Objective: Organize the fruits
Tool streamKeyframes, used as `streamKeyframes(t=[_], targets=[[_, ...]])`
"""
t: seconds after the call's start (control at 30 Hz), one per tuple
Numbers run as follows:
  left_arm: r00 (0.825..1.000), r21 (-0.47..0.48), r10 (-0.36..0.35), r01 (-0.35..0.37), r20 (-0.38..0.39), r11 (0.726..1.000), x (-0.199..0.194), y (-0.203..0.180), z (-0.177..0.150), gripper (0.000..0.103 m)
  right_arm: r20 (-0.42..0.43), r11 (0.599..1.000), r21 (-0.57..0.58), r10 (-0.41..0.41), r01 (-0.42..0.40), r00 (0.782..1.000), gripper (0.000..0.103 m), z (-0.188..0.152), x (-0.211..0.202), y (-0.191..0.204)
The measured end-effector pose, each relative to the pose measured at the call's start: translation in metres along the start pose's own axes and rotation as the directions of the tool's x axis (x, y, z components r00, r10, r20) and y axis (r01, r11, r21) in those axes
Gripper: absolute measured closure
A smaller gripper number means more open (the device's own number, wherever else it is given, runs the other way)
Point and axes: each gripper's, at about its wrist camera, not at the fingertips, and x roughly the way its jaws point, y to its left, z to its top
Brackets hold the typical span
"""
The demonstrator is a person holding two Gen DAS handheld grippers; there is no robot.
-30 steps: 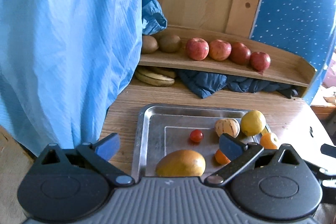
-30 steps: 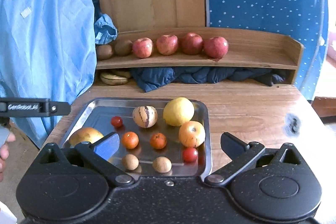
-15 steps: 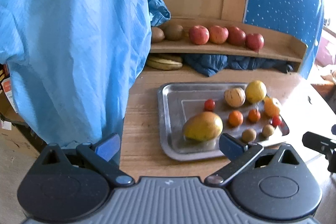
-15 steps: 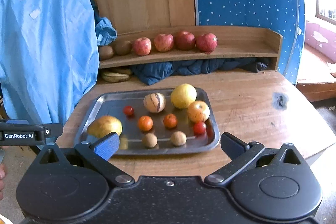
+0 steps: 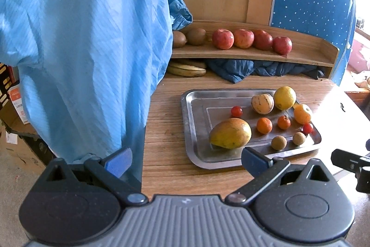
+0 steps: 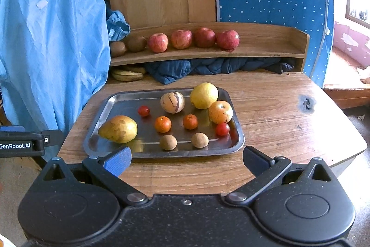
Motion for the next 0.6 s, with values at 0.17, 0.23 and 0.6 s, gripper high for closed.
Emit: streamKeyframes(t=[0.17,0.23,0.6], targets=[[1.0,0.003,-0.018,0.018,0.014,1.0,-0.005,-0.002,-0.001,0.001,0.002,1.0,-0.011,-0.001,0.001,1.0,0.001,-0.001,-0.003,-0.001],[1.0,0.0,-0.023,0.023,0.015,1.0,-0.006,-0.004,-0.001,0.001,0.004,1.0,-0.014,-0.002,0.002,1.0,0.001,-0.001,-0.004,-0.002],[0.999,-0.012,-0.03,0.03,0.021,0.999,-0.008,-0.008,-0.002,0.0,0.001,1.0,-0.027,-0.016,0.016,1.0,0.001,-0.002,-0.004,-0.012]])
